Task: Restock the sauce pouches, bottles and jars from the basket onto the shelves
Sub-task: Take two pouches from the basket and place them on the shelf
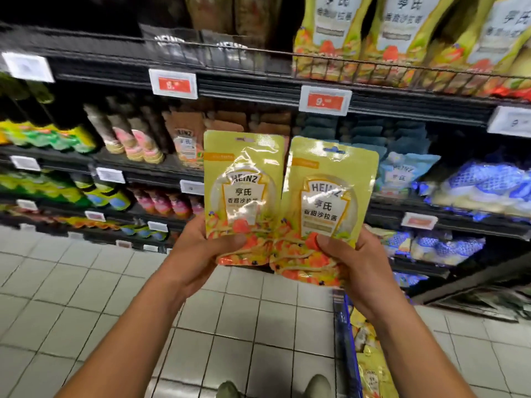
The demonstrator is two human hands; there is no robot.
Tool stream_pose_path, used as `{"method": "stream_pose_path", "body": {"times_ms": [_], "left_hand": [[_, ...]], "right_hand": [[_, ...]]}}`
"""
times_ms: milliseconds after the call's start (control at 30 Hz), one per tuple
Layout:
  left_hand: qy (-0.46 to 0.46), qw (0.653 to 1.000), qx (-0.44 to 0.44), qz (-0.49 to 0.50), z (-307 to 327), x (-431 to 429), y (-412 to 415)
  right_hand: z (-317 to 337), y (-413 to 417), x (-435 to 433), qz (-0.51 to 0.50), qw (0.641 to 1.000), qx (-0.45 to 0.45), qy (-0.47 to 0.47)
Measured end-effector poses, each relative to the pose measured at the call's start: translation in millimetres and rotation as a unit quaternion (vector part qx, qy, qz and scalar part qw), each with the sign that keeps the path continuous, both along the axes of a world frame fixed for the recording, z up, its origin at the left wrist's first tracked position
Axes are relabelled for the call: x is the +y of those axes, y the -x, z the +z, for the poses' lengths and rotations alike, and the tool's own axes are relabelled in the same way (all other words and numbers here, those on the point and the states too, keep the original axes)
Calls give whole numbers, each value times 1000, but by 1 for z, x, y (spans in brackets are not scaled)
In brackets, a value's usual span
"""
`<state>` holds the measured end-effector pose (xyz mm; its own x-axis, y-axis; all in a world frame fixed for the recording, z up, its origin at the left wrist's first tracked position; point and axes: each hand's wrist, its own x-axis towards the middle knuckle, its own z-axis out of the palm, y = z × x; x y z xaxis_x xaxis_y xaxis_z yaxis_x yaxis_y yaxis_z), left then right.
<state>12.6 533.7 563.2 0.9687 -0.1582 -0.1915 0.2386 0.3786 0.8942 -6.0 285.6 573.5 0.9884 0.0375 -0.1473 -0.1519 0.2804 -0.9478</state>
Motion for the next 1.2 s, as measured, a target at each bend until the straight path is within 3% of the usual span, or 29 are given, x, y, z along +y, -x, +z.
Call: {"method": "stream_pose_path", "body": {"times_ms": [233, 500, 867, 1200], "left_hand": [[-7, 997, -21, 75, 19, 112, 13], [-10, 992, -45, 116, 31, 172, -7], [-42, 987, -108, 113, 85, 183, -94], [7, 984, -171, 52, 150, 169, -175]], "right_hand": [[12, -22, 113, 98, 995, -14, 7], [32, -53, 176, 149, 988, -43, 25], [86, -136, 190, 113, 989, -95, 32], [141, -202, 182, 68, 993, -81, -43]]}}
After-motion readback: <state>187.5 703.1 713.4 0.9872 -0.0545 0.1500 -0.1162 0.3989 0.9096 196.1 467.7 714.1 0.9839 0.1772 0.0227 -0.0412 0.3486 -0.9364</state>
